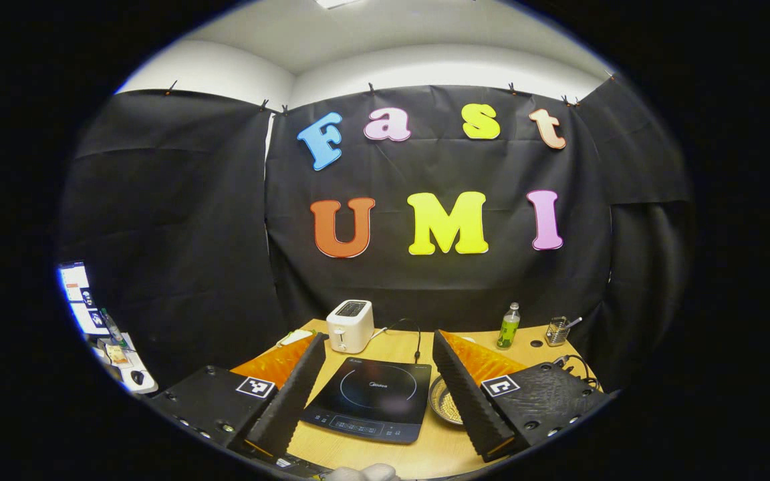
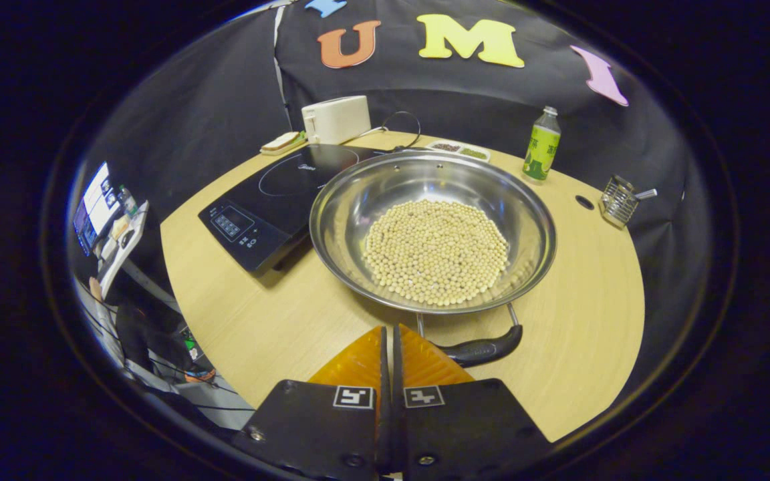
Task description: First push the handle of the pot to place it horizontally, then grasp the pot with both hands and set it on the induction cooktop.
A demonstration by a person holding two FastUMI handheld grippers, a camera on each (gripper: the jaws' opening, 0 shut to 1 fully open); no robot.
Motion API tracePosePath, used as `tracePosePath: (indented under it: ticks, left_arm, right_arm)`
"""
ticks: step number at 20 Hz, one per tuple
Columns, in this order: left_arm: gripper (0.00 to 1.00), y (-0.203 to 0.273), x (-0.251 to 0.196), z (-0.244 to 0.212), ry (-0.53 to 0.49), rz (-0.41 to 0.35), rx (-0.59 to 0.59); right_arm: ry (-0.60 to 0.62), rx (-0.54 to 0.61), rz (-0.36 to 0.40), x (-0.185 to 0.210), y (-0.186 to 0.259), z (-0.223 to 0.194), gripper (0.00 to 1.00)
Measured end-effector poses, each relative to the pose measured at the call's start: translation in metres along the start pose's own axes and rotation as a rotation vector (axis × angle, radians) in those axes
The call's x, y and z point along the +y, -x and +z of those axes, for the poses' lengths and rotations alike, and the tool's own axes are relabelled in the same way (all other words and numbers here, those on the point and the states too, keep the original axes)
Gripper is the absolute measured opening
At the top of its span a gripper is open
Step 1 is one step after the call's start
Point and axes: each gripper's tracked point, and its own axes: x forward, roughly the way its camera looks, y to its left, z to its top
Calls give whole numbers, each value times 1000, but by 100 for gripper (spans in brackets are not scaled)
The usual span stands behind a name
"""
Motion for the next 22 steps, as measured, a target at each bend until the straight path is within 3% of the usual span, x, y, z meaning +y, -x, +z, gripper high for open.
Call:
tracePosePath:
  ticks: [12,22]
  left_arm:
    - [96,-13,-28,1,0,38,11]
    - [96,-11,-54,-2,12,124,27]
  right_arm:
    - [14,12,4,-53,7,0,1]
    - [71,13,23,-111,5,14,4]
